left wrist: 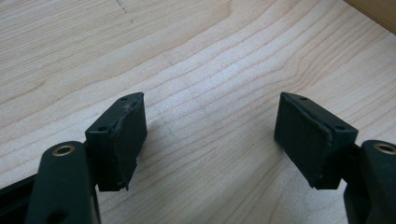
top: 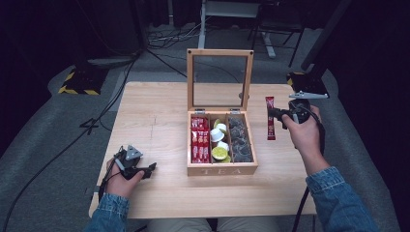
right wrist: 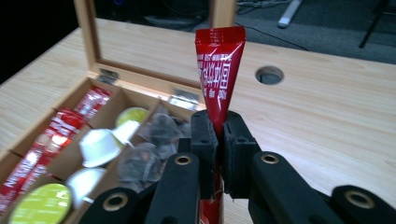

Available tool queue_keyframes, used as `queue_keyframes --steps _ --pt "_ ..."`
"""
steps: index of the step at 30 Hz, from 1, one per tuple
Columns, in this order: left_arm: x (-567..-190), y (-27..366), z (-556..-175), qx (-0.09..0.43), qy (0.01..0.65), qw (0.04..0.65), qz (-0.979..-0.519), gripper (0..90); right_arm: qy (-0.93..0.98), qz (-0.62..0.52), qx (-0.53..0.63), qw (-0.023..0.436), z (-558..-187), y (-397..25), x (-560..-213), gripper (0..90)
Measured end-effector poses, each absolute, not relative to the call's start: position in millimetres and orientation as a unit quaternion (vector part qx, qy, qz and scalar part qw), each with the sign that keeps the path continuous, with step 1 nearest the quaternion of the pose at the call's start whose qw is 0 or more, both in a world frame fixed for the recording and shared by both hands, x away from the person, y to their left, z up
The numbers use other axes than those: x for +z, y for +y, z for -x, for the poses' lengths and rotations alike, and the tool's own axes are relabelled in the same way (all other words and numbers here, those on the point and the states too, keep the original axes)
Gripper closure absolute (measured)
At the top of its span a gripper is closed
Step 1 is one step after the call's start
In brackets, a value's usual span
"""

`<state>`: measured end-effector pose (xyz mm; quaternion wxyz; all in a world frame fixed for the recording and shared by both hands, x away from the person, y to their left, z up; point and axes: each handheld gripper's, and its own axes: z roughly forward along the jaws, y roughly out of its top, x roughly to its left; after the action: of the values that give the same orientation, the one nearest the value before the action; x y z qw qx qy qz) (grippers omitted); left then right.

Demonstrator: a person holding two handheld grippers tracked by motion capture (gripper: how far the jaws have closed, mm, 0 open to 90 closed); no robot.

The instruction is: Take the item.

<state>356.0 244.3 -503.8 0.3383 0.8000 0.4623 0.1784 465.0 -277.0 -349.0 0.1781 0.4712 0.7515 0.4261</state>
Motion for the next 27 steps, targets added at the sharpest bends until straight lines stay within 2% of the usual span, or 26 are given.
queue_keyframes --steps 7,27 --pt "-503.8 244.4 -356.2 0.179 0.461 0.337 -0.801 25.6 0.752 -0.486 0.404 0.187 -468.7 -290.3 -365.7 84.5" --pt "-503.8 243.2 -357.1 0.179 0.463 0.338 -0.799 25.1 0.749 -0.526 0.368 0.161 -476.2 -322.2 -414.5 84.4"
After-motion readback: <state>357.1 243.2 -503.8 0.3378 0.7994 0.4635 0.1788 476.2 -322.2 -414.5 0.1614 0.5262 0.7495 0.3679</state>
